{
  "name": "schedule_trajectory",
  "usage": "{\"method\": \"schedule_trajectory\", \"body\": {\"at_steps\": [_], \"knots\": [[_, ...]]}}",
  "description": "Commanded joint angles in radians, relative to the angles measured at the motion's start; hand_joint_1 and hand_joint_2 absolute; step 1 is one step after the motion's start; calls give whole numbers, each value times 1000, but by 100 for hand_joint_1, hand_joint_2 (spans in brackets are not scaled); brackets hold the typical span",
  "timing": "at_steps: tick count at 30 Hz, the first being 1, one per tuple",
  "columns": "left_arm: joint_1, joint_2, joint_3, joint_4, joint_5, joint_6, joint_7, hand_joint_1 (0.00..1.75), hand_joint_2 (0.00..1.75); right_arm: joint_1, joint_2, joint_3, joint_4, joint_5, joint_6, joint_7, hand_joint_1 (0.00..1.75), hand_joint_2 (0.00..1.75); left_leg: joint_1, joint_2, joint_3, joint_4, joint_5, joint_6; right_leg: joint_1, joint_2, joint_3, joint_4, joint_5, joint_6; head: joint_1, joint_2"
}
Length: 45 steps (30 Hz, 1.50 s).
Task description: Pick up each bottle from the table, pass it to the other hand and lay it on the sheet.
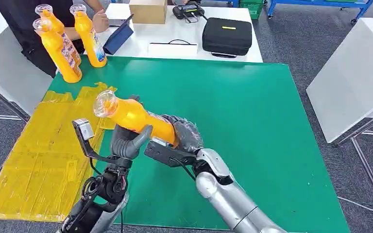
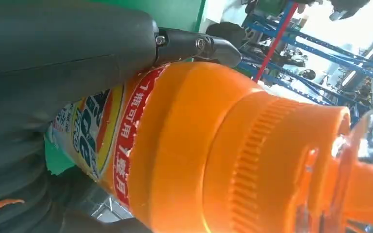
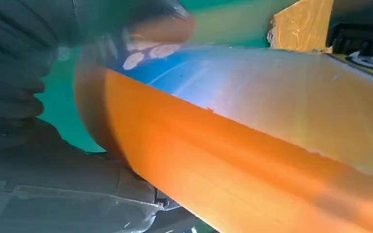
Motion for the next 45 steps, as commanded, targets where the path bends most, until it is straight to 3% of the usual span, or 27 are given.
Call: {"method": "schedule_trajectory", "body": {"at_steps": [1,24,25,26,45], "knots": [[-57,6,-86,27,42,-14,28,0,175,-28,43,108,58,-5,24,-23,175,175,1,-1,3,1,-2,-3,1,-2,3,2,-2,-3,0,0],[-36,6,-95,2,63,7,16,3,175,-18,81,157,84,-94,52,-41,175,175,1,0,2,0,-1,-2,1,-1,2,1,-1,-2,0,0],[-32,6,-92,-7,58,14,7,155,175,-15,84,171,90,-105,53,-41,175,175,1,0,4,1,-3,-3,1,-2,4,2,-3,-3,0,0],[-31,8,-90,-11,55,18,2,175,175,-13,85,179,93,-112,50,-41,175,175,1,0,3,0,-2,-2,1,-1,2,1,-1,-3,0,0],[-39,-15,-51,-25,42,52,-19,175,175,-38,83,178,116,-202,58,-20,175,175,1,-1,3,2,-2,-3,2,-3,4,2,-2,-3,0,0]]}}
